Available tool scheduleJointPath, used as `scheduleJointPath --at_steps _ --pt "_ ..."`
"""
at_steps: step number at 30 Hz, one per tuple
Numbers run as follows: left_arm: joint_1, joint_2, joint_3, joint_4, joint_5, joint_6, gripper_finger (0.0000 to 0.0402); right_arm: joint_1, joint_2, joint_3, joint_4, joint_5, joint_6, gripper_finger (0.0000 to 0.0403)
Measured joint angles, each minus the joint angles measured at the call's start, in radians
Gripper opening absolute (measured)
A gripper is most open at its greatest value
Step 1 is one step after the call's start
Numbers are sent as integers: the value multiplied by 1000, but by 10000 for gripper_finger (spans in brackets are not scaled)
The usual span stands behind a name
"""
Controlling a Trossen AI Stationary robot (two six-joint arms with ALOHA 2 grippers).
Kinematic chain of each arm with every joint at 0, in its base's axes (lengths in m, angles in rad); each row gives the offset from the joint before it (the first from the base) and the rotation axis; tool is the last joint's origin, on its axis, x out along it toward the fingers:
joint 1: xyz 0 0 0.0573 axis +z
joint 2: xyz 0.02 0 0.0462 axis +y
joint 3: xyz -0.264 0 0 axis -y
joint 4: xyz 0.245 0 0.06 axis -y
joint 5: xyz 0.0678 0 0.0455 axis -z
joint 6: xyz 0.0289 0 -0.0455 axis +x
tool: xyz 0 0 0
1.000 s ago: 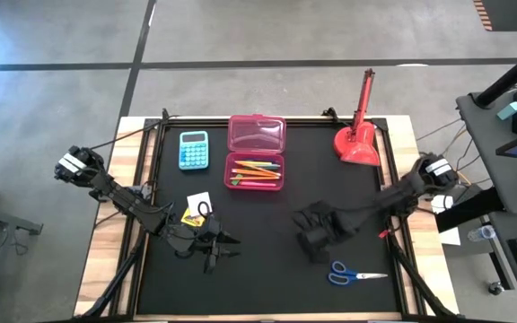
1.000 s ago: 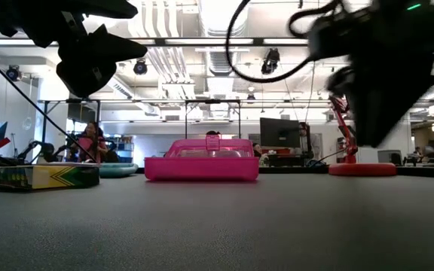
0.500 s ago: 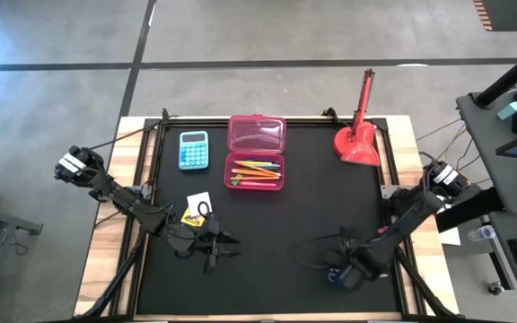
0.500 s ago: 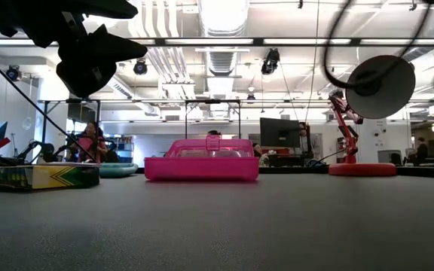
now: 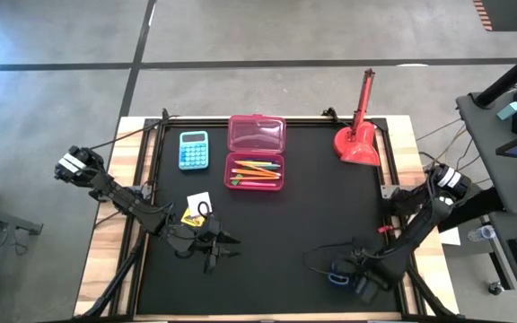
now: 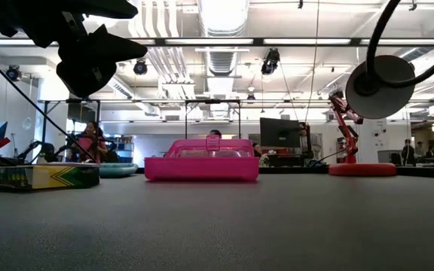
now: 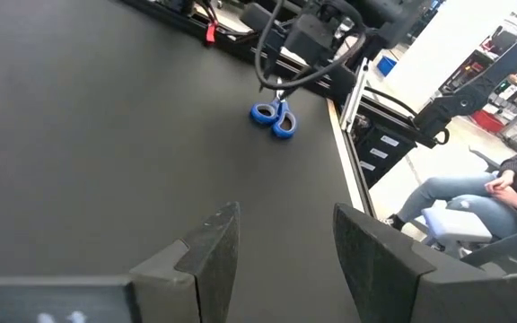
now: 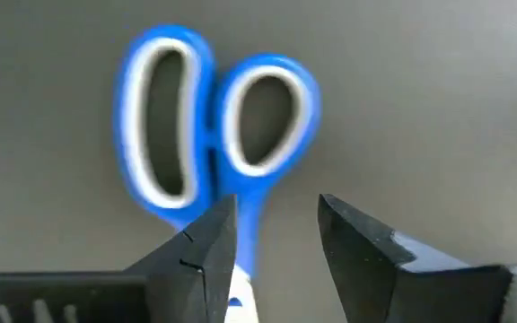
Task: Pack school essentials
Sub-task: Put the blue scissors into the pink supply box
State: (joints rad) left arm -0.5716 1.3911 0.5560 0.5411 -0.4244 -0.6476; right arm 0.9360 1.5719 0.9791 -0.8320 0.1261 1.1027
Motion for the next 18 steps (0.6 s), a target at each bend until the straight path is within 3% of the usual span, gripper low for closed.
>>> scheduleJointPath --at_steps 7,18 --pt "1 0 0 1 0 3 164 53 0 0 93 -74 17 181" --pt "2 0 0 19 0 2 164 94 1 -6 89 -16 54 220"
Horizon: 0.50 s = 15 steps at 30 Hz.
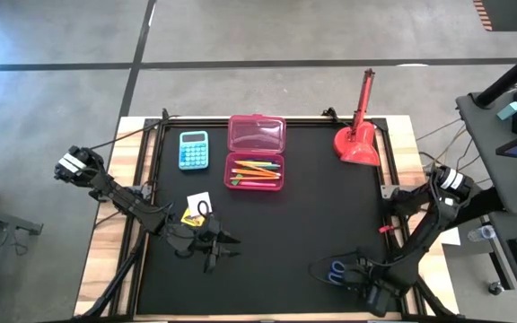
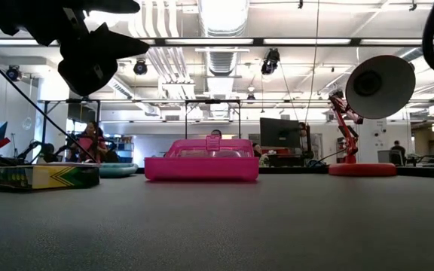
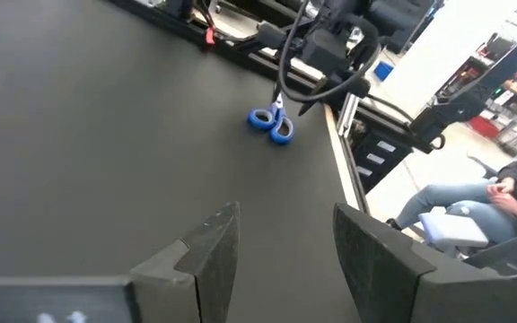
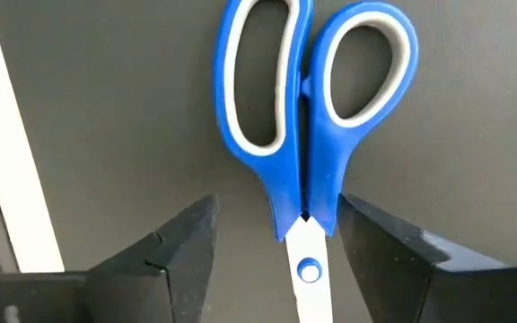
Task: Pack school essentials
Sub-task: Put the blue scissors into the pink supply box
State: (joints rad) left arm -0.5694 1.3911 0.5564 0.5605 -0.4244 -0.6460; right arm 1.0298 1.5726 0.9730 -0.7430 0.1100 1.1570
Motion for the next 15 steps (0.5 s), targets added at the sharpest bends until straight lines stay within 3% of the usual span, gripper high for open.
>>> scheduleJointPath --at_steps 15 --pt "0 0 1 139 0 -2 164 0 -4 -99 65 24 10 226"
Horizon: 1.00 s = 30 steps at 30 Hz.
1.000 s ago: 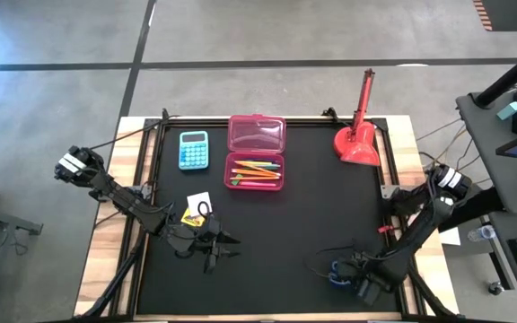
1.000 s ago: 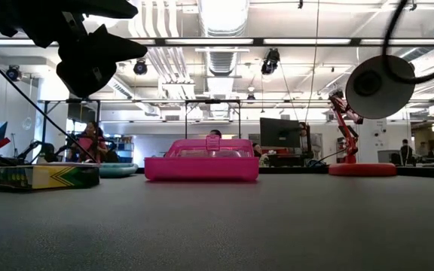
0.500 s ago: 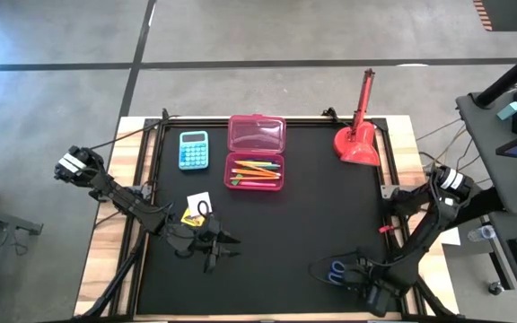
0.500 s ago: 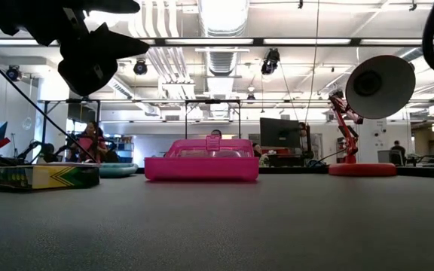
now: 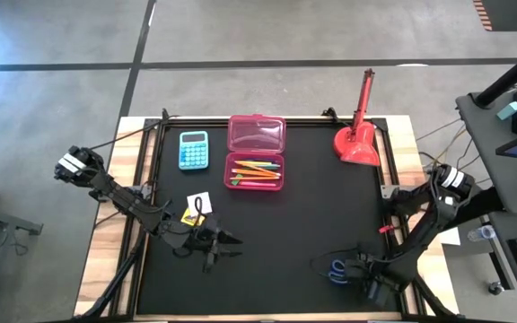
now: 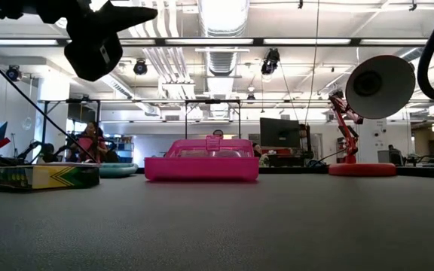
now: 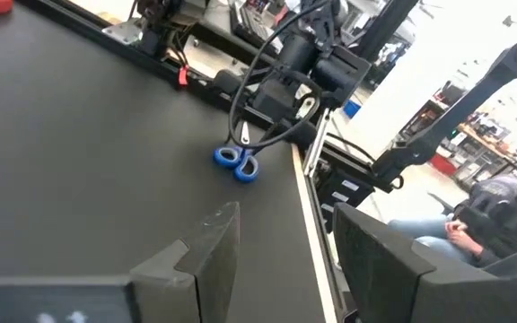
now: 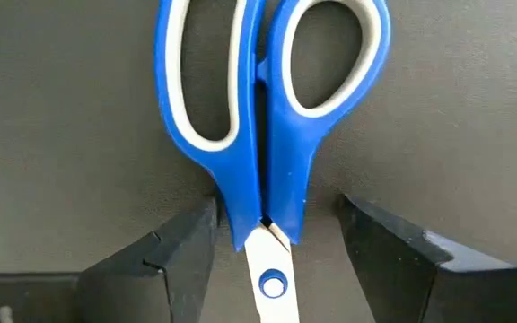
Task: Pack school essentials
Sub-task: Put the blue scissors into the pink supply box
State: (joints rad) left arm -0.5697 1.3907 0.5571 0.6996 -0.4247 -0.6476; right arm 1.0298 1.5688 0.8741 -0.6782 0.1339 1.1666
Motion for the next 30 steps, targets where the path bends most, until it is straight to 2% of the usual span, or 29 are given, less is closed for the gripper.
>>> scheduleJointPath --at_steps 7,17,22,25,30 --pt "0 0 0 -1 0 -1 164 0 -1 -60 70 7 32 202" --pt "0 0 0 0 0 0 164 -3 1 -67 80 9 38 95" --pt "0 0 0 -1 0 0 164 -23 -7 -49 81 -2 39 92" --pt "0 0 0 -1 0 0 164 -51 -26 -21 91 4 -32 93" --pt "0 0 0 -8 0 -1 164 -148 -69 26 103 102 -205 94"
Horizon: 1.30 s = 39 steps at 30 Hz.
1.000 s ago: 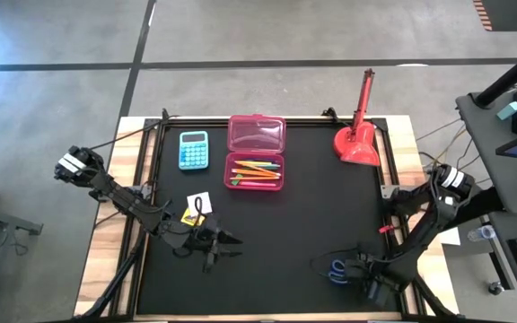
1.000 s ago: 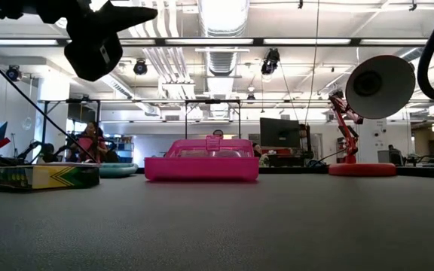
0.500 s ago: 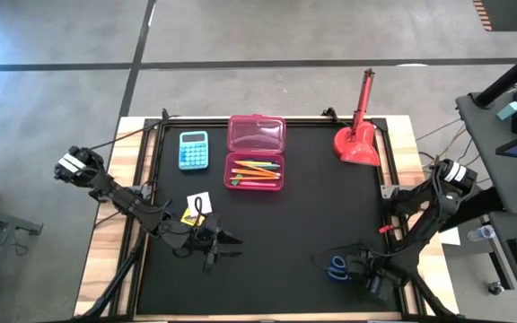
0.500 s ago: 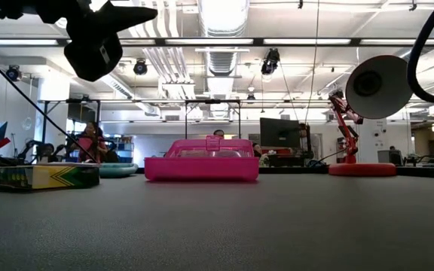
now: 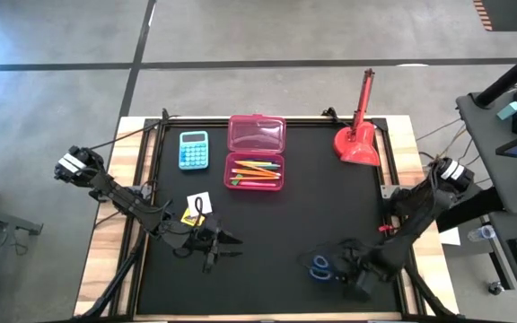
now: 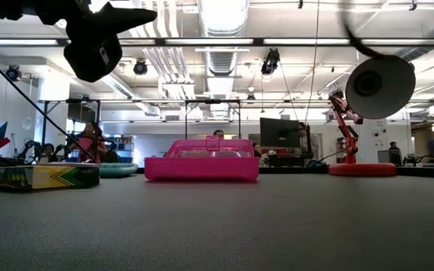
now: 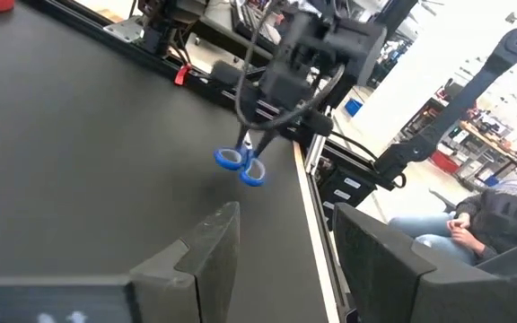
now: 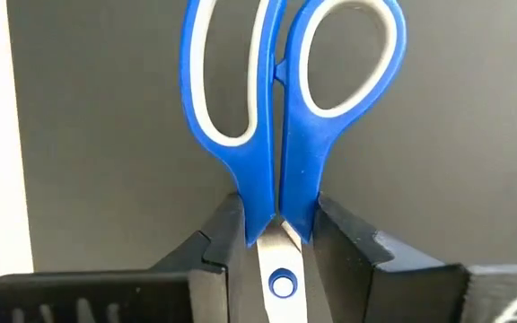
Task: Pack school essentials
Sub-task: Put the blue scissors into the pink supply box
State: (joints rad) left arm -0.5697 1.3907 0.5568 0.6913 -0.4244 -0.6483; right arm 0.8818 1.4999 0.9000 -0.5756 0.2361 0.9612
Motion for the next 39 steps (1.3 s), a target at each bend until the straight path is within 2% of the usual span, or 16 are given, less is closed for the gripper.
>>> scheduleJointPath --at_steps 5,12,15,19,21,28,39 --pt "0 0 0 2 0 0 164 -159 -26 21 -14 60 -205 94" --pt "4 0 0 9 -1 0 164 -520 -50 71 28 84 -504 95" --pt "6 0 7 10 -2 0 164 -677 -29 105 123 45 -642 95" --pt "7 0 21 15 -2 0 164 -852 42 159 243 -101 -788 95" --pt "7 0 27 13 -2 1 164 -917 87 206 269 -133 -833 95" --pt "11 0 29 12 -3 1 164 -1044 273 391 258 -140 -970 95" --pt "18 0 26 7 1 1 164 -1080 489 635 154 -142 -1098 95"
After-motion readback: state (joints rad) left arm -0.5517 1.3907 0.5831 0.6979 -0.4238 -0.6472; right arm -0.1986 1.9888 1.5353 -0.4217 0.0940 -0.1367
